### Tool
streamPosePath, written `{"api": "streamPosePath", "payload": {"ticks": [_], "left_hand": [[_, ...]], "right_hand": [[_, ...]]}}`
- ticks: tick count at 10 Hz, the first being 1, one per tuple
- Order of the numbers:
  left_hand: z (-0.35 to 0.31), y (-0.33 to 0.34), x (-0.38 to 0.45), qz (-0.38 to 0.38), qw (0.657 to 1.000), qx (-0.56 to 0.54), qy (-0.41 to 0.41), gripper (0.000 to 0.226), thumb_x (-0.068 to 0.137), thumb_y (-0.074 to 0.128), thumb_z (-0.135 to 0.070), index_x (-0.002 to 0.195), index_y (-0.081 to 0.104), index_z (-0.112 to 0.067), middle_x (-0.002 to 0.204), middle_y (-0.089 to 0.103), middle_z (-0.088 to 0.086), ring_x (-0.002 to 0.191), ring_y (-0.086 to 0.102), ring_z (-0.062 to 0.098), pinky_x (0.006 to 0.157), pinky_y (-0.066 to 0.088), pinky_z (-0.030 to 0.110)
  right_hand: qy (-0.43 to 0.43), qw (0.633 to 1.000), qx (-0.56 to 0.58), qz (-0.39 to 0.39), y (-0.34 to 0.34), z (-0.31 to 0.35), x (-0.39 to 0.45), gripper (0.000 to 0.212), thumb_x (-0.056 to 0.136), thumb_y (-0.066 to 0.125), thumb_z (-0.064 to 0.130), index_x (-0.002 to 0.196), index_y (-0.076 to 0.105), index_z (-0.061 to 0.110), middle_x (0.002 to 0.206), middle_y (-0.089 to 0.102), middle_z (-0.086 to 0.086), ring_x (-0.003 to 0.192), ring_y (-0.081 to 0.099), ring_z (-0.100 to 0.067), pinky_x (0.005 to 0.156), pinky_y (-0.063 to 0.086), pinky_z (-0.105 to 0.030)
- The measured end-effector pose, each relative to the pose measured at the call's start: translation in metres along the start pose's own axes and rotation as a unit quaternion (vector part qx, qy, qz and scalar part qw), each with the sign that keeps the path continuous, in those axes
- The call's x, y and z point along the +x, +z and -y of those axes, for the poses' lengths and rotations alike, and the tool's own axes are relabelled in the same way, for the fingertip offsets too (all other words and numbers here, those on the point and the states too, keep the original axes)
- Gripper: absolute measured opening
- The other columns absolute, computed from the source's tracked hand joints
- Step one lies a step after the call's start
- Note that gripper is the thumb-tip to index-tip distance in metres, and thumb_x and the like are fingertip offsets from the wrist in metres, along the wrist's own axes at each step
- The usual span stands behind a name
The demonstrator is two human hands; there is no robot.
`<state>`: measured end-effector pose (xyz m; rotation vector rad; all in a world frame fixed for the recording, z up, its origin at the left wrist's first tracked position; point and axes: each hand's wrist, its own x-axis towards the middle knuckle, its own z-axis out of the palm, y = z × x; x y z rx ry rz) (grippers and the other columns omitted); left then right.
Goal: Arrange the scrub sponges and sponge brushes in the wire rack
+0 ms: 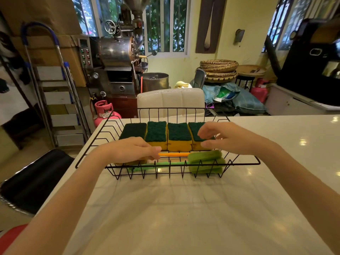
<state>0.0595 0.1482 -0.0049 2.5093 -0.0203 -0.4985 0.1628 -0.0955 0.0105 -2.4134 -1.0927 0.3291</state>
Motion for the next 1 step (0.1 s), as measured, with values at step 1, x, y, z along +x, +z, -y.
{"api": "streamPosePath", "payload": {"ticks": [1], "left_hand": [[-0.0015,-0.0040,-0.0029,-0.099,0.994,-0.019,0.038,0.037,0.088,0.035,-0.045,0.112,0.059,-0.032,0.116,0.060,-0.010,0.111,0.051,0.008,0.100,0.035,0.029]], "right_hand": [[-0.084,0.987,0.031,-0.133,-0.0201,0.0212,-0.0262,0.030,0.082,0.061,0.027,0.110,0.050,0.031,0.110,0.060,0.015,0.106,0.056,0.001,0.094,0.048,-0.023]]}}
